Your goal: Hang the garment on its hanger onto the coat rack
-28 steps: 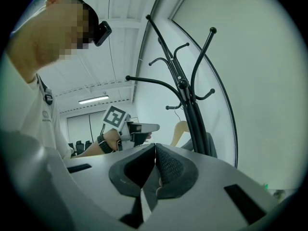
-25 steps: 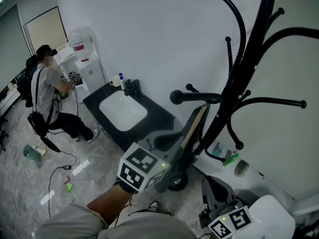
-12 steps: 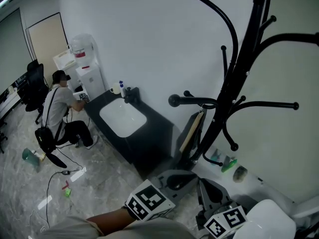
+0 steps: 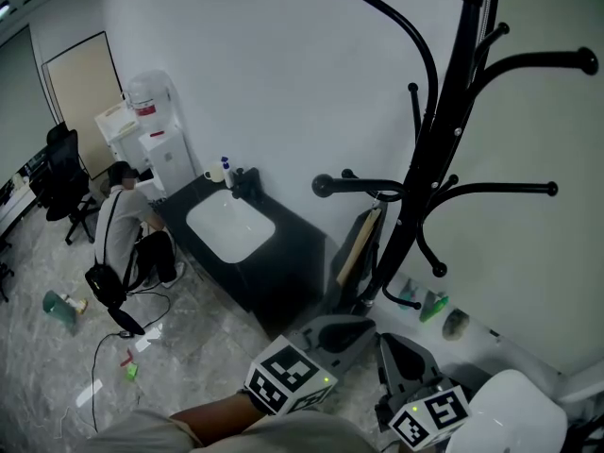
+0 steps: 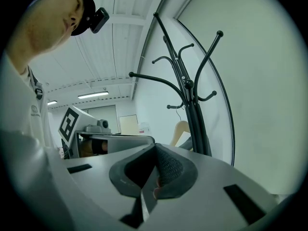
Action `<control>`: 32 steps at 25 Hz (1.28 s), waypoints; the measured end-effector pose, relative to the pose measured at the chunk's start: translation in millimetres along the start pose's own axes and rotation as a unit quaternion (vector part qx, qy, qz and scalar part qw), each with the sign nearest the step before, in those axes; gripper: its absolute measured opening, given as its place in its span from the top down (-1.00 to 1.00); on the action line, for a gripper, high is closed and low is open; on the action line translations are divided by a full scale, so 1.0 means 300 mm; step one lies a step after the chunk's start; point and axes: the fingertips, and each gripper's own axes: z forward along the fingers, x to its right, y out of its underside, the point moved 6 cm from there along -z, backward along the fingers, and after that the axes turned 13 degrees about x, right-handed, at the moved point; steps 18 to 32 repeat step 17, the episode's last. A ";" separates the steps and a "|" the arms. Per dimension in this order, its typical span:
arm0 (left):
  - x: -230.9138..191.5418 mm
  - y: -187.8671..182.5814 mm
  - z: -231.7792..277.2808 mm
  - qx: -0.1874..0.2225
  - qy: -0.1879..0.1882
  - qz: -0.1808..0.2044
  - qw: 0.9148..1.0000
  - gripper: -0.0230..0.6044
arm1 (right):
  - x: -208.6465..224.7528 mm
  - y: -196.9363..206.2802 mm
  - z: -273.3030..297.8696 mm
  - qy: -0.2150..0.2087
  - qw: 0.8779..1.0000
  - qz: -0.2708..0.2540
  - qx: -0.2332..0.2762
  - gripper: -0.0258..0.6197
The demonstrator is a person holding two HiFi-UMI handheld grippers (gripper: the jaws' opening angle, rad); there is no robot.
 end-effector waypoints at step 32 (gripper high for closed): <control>-0.040 0.018 -0.011 -0.010 -0.003 -0.004 1.000 0.91 | -0.006 0.019 0.029 0.004 1.000 0.003 -0.004 0.88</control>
